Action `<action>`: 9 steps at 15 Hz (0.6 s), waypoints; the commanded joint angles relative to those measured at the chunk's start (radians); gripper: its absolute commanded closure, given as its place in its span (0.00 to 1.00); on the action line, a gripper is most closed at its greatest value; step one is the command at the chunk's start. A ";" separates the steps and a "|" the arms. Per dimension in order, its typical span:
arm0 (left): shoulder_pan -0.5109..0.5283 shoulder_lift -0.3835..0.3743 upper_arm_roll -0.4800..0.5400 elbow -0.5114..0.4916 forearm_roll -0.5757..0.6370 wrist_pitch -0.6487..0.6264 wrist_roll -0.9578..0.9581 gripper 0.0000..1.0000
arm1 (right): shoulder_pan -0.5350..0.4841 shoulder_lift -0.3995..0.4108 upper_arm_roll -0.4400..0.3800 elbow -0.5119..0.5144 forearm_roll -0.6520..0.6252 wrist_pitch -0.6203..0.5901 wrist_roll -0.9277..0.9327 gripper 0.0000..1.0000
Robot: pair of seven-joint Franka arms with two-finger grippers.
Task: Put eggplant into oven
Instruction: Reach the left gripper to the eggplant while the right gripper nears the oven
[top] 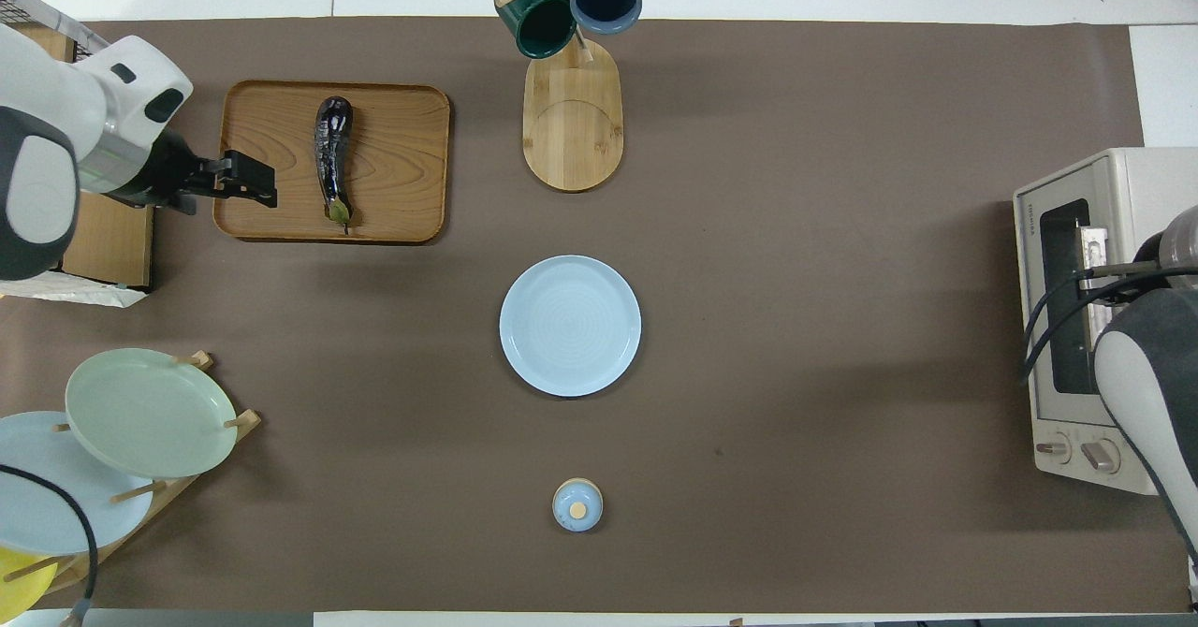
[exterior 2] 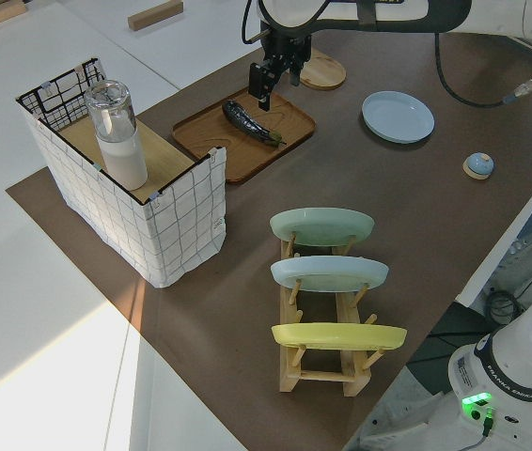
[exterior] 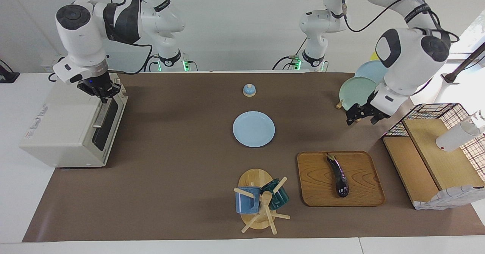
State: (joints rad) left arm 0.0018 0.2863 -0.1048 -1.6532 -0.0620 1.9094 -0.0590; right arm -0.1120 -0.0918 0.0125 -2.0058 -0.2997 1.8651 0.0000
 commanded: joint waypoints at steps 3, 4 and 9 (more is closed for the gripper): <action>-0.048 0.242 0.008 0.188 0.011 0.077 -0.010 0.00 | -0.028 0.014 0.009 -0.031 -0.041 0.060 0.022 1.00; -0.054 0.275 0.008 0.199 0.014 0.114 -0.010 0.00 | -0.038 0.014 0.009 -0.042 -0.041 0.069 0.023 1.00; -0.057 0.297 0.007 0.138 0.060 0.283 0.005 0.00 | -0.040 0.014 0.010 -0.057 -0.041 0.085 0.045 1.00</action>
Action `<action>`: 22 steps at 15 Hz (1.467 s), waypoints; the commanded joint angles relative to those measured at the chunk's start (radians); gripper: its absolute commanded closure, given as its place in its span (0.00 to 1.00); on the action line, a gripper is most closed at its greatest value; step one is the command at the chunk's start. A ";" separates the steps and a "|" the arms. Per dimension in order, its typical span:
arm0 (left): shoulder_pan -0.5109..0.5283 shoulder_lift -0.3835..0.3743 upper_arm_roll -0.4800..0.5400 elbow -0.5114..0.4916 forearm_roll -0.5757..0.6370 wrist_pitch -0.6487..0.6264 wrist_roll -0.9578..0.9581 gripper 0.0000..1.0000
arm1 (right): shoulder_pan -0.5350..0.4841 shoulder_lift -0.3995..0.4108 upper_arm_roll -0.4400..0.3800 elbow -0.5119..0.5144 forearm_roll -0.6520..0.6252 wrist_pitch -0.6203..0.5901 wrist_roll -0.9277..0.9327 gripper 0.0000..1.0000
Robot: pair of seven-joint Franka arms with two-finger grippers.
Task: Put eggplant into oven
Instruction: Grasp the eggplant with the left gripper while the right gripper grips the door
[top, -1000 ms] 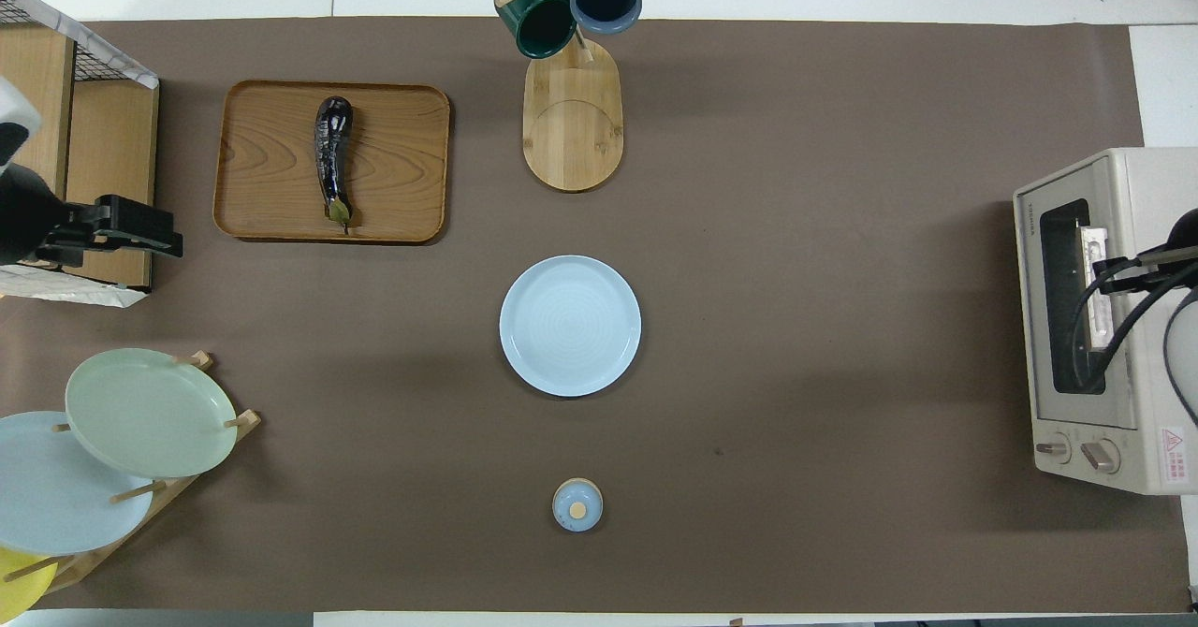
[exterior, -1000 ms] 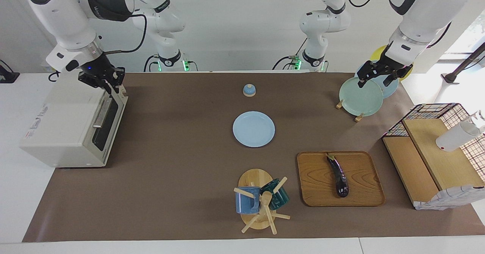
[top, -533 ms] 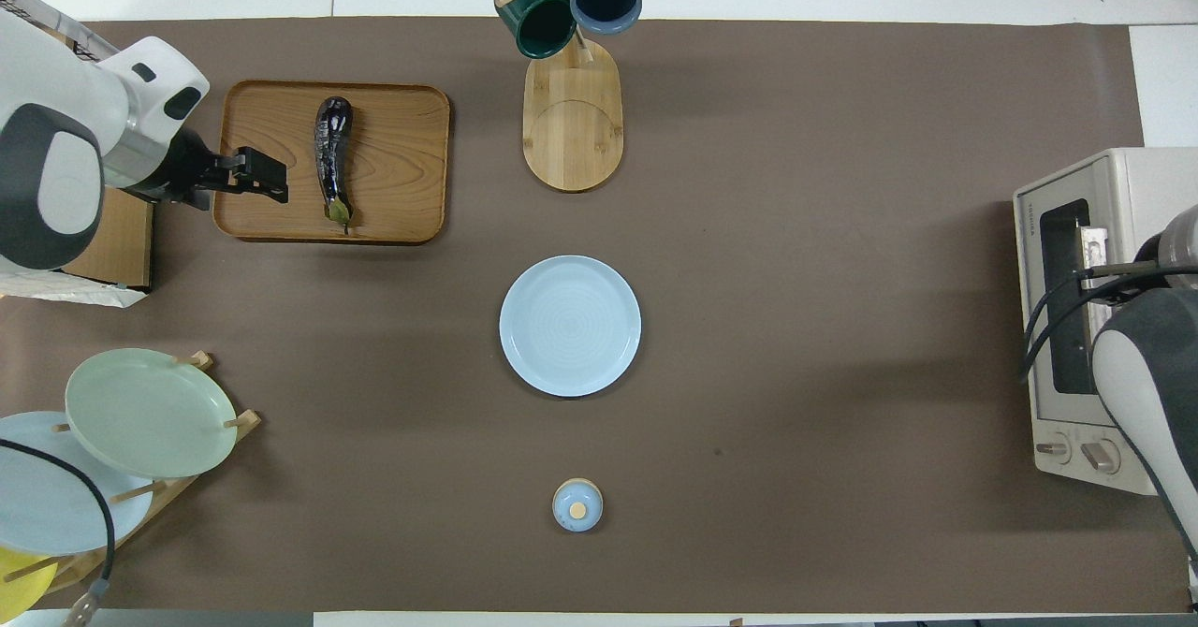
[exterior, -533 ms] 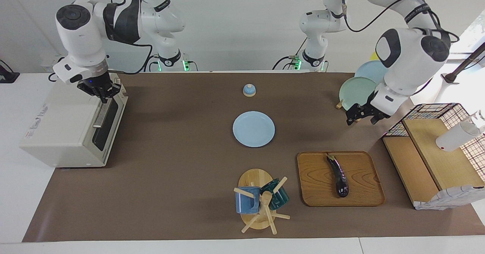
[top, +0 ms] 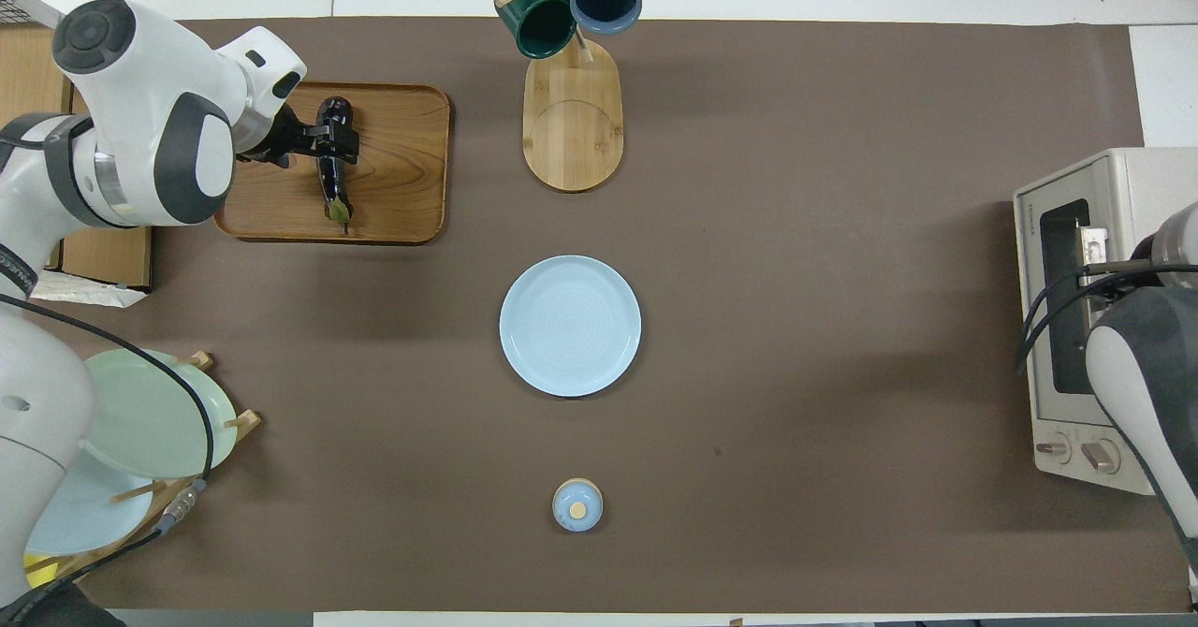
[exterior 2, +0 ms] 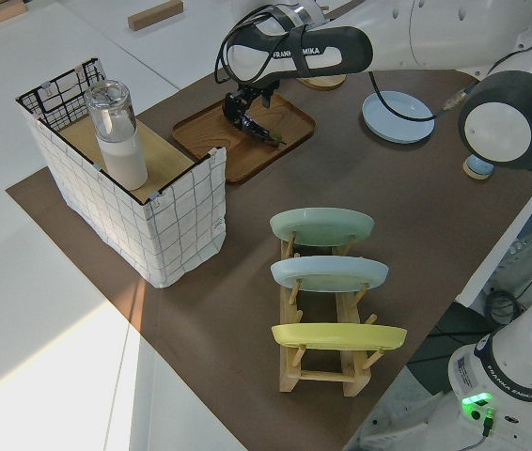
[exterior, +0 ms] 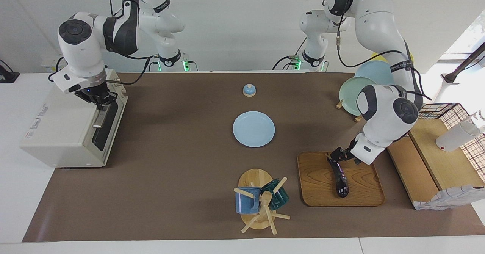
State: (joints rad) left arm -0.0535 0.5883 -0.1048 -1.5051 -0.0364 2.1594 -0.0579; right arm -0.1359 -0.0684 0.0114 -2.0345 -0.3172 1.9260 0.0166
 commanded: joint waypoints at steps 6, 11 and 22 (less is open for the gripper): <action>-0.017 -0.004 0.005 -0.090 0.056 0.132 0.006 0.01 | 0.007 0.002 0.015 -0.096 -0.002 0.117 0.032 1.00; -0.019 -0.005 0.005 -0.079 0.055 0.108 0.006 0.23 | 0.070 0.038 0.016 -0.096 0.062 0.171 0.066 1.00; -0.003 -0.212 0.005 -0.105 -0.066 -0.130 -0.084 1.00 | 0.142 0.150 0.018 -0.171 0.154 0.369 0.178 1.00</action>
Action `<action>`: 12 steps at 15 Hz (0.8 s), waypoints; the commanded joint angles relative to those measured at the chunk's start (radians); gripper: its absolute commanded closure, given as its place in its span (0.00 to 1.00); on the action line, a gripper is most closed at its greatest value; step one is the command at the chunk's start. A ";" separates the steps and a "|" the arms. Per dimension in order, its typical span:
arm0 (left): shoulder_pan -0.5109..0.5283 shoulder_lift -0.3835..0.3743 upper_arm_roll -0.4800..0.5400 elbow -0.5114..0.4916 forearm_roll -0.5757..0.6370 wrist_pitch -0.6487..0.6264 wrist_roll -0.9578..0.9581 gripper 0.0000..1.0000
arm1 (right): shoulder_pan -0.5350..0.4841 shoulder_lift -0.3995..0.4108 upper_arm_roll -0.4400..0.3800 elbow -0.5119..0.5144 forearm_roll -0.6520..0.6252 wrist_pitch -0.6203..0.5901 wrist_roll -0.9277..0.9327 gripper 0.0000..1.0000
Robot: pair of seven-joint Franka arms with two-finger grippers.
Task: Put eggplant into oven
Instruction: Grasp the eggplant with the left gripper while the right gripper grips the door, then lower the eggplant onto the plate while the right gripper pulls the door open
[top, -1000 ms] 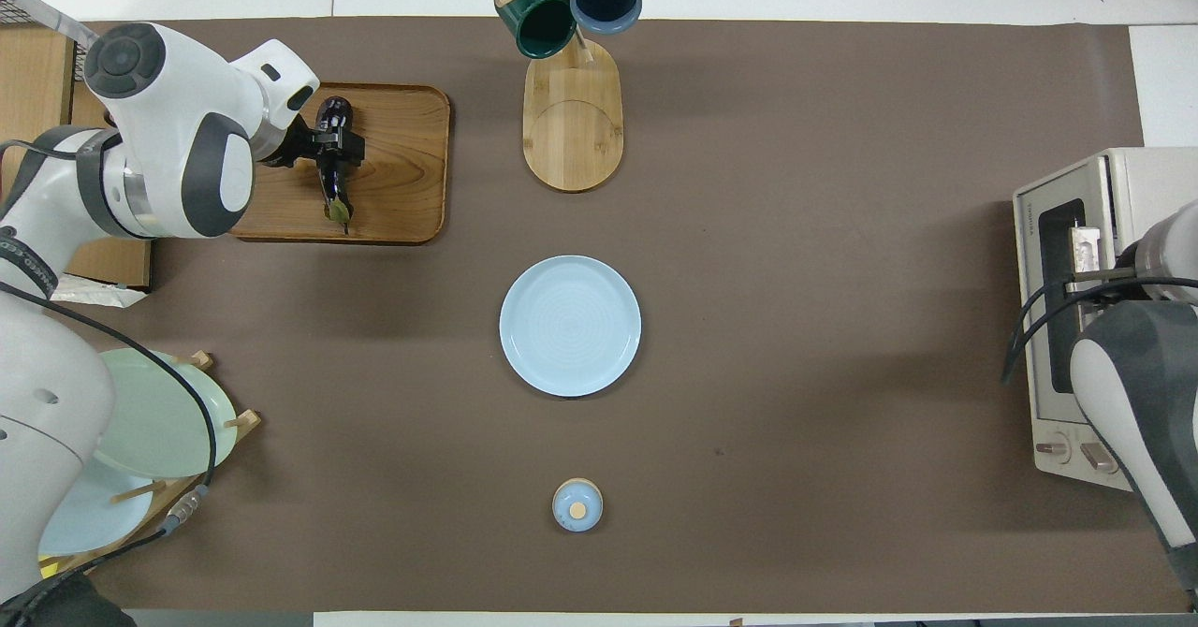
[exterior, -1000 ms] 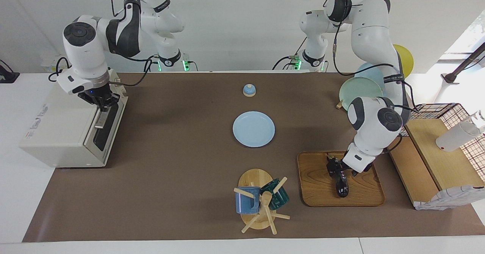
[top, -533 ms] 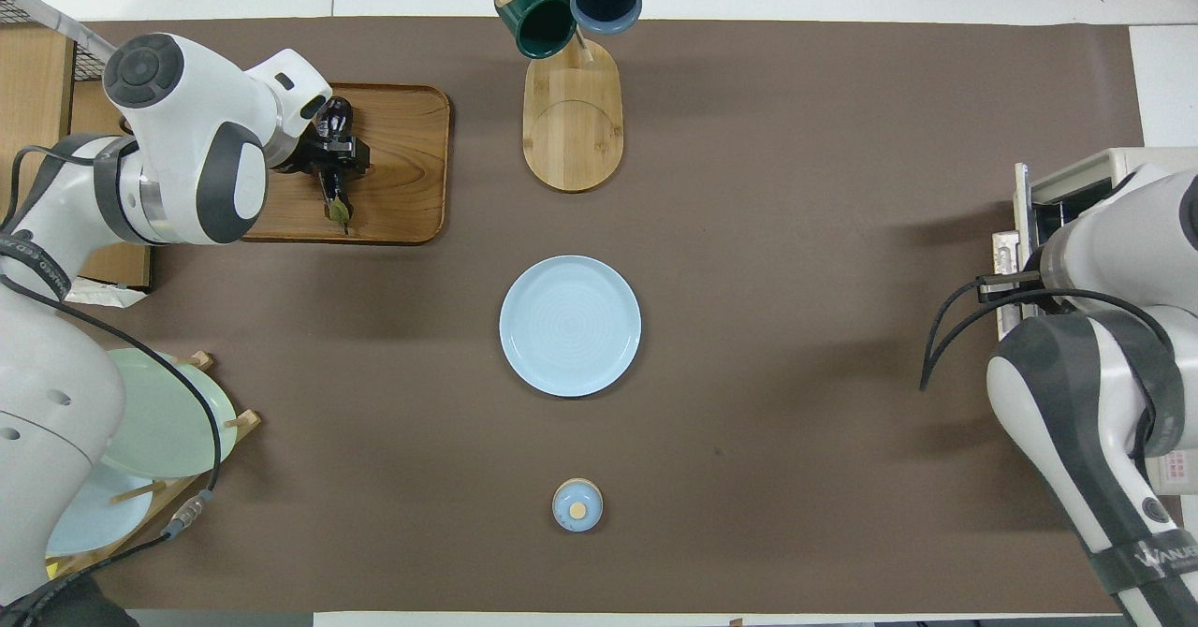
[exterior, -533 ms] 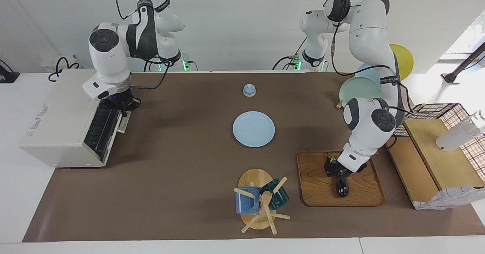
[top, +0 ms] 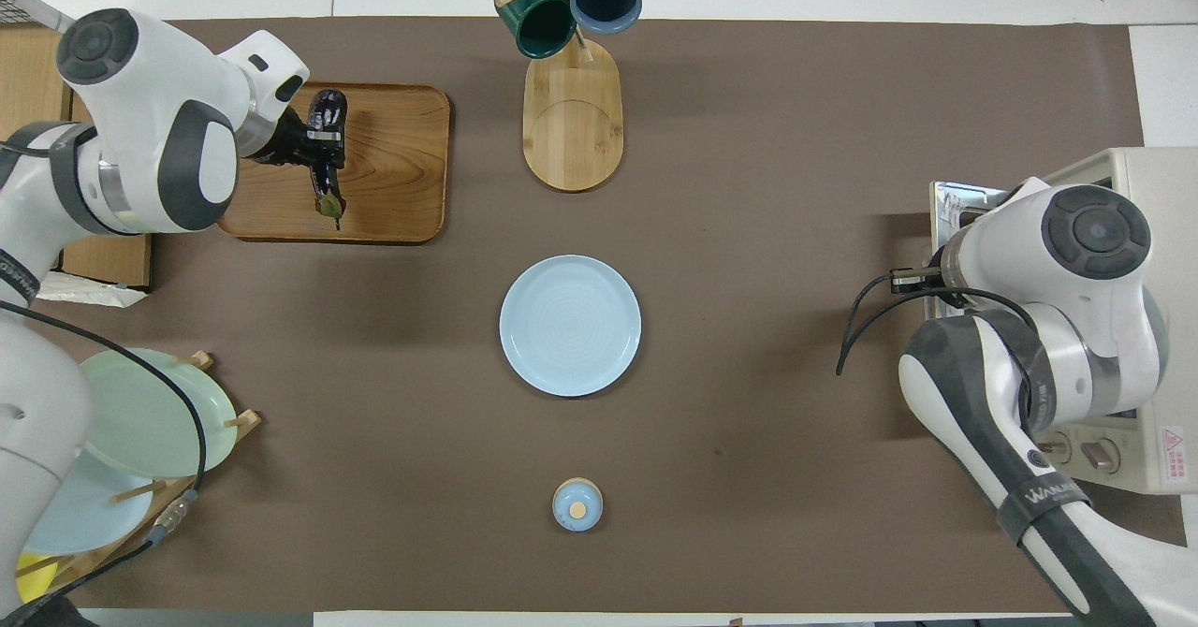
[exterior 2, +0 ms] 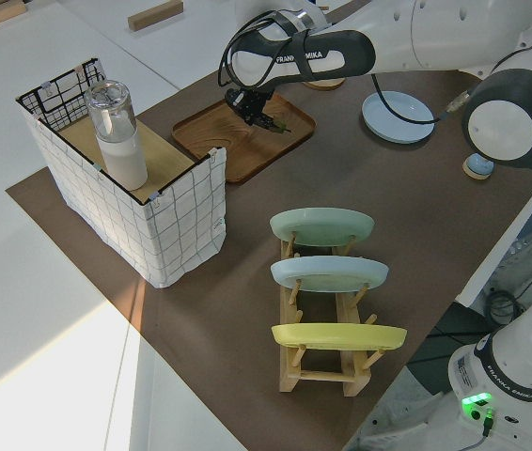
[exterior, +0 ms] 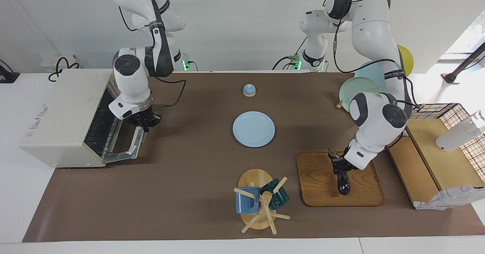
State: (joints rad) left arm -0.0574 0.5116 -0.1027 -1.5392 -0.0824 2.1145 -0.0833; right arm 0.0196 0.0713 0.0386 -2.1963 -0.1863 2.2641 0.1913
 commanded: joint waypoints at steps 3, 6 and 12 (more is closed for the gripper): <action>-0.016 -0.255 0.002 -0.110 -0.085 -0.172 -0.206 1.00 | -0.013 0.019 -0.008 -0.014 0.050 0.034 0.007 1.00; -0.111 -0.358 0.001 -0.168 -0.112 -0.277 -0.323 1.00 | -0.013 0.025 -0.008 -0.062 0.091 0.089 0.004 1.00; -0.410 -0.398 0.003 -0.328 -0.120 -0.047 -0.554 1.00 | 0.049 0.025 0.003 -0.060 0.184 0.094 0.014 1.00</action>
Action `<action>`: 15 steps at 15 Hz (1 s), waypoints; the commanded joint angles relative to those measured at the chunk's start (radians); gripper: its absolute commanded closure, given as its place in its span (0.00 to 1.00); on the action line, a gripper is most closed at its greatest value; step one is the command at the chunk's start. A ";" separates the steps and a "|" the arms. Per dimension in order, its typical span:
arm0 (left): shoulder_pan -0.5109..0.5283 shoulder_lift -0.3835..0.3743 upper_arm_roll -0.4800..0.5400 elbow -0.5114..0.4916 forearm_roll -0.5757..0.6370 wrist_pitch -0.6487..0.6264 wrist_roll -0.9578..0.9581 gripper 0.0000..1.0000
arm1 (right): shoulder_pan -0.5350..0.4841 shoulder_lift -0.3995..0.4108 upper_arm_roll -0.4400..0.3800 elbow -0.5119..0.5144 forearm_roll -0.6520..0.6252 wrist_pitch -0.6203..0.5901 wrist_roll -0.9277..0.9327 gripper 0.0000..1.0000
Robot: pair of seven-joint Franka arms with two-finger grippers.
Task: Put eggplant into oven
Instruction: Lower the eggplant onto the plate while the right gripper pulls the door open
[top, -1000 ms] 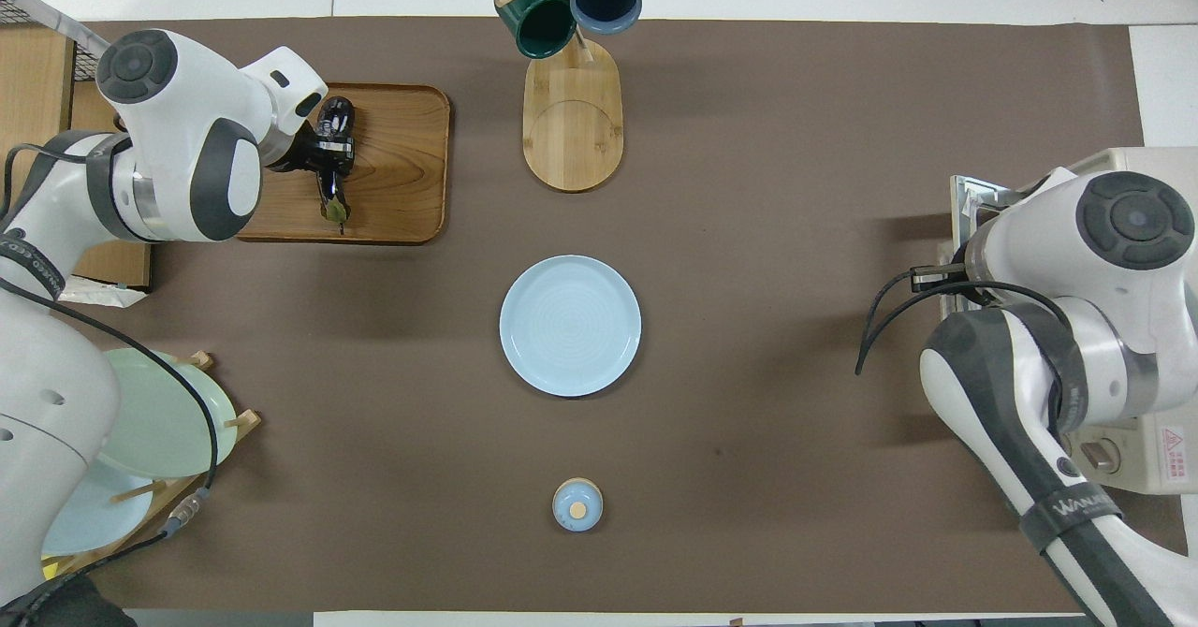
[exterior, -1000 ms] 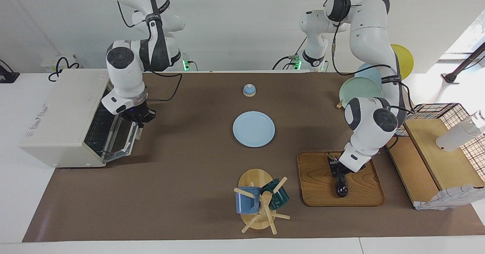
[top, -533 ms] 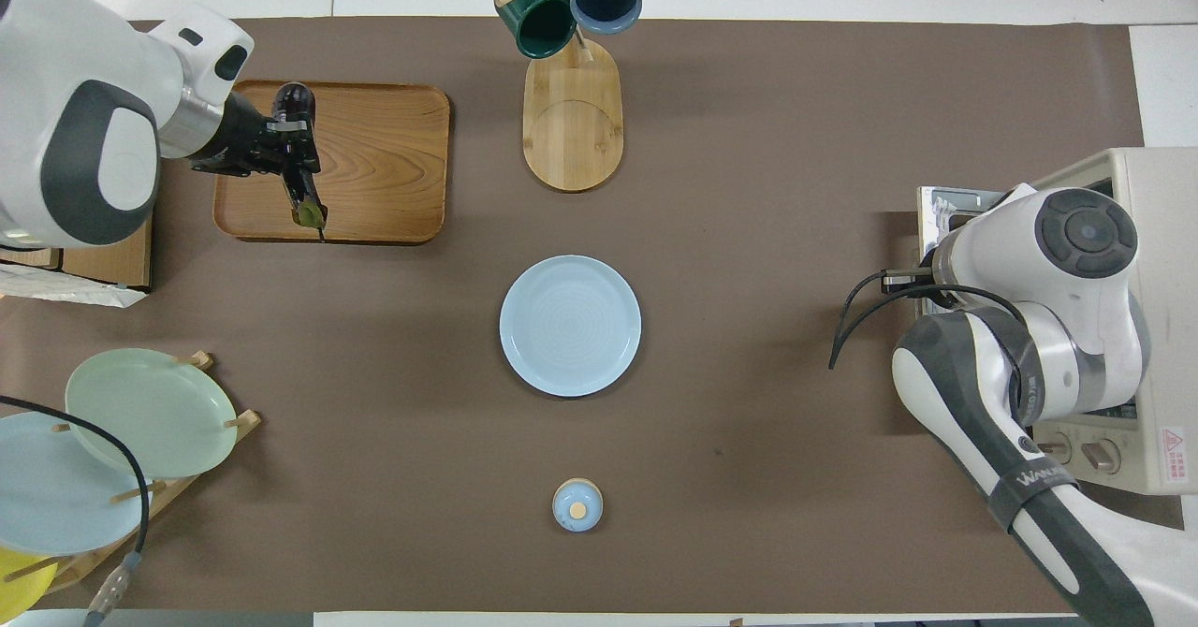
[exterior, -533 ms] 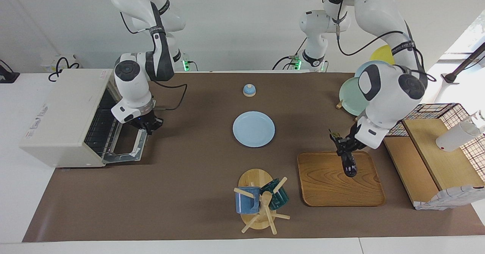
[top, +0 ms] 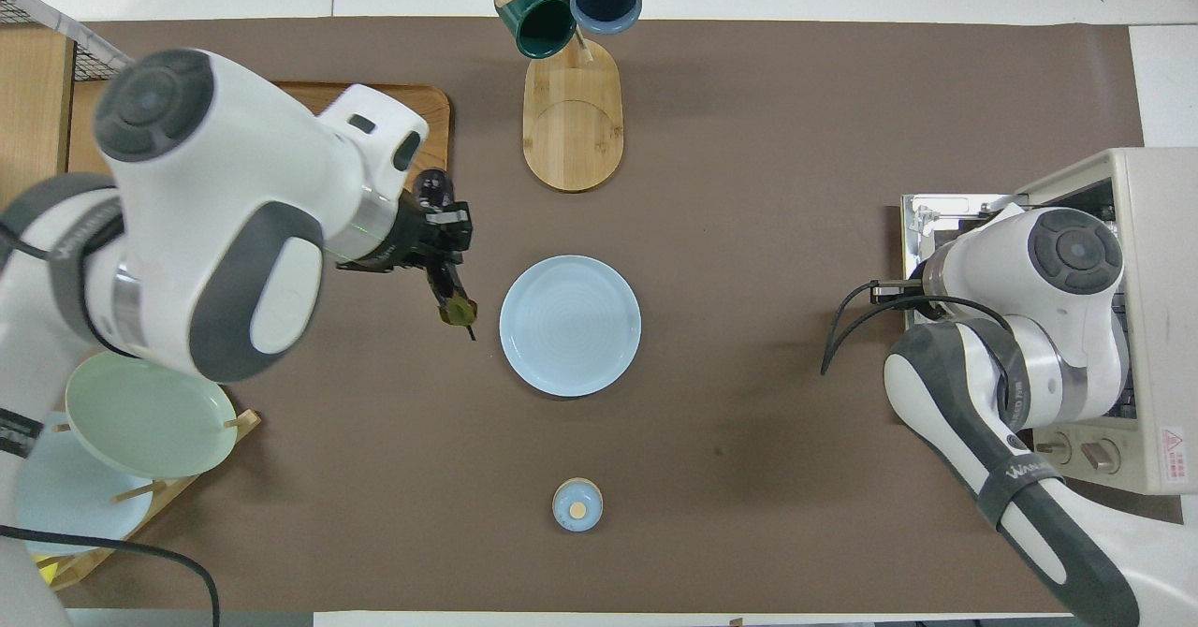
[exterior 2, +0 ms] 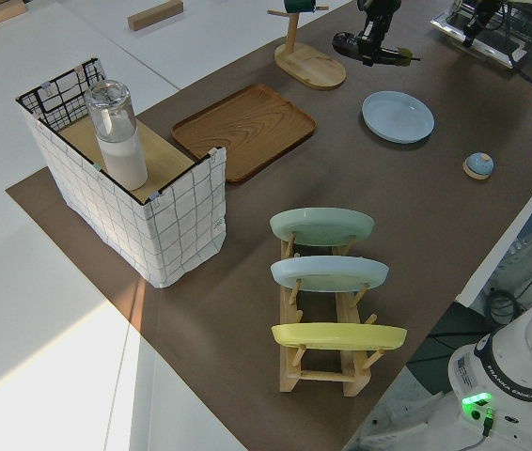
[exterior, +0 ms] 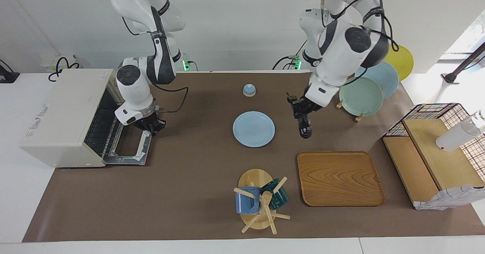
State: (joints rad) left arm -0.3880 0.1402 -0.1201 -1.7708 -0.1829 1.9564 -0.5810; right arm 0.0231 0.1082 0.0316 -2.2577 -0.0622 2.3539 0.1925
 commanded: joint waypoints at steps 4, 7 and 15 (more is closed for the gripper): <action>-0.169 -0.007 0.020 -0.214 -0.020 0.291 -0.105 1.00 | 0.081 0.001 0.010 0.130 0.067 -0.157 0.013 0.89; -0.213 0.025 0.020 -0.285 -0.020 0.407 -0.132 1.00 | 0.090 -0.001 0.014 0.159 0.073 -0.188 0.013 0.39; -0.238 0.096 0.025 -0.311 -0.018 0.489 -0.152 0.75 | 0.152 0.010 0.021 0.280 0.173 -0.306 0.012 0.00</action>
State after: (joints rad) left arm -0.6219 0.2366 -0.1117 -2.0717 -0.1830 2.4221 -0.7401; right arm 0.1629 0.1050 0.0488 -1.9935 0.0914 2.0603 0.2097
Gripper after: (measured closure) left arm 0.700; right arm 0.128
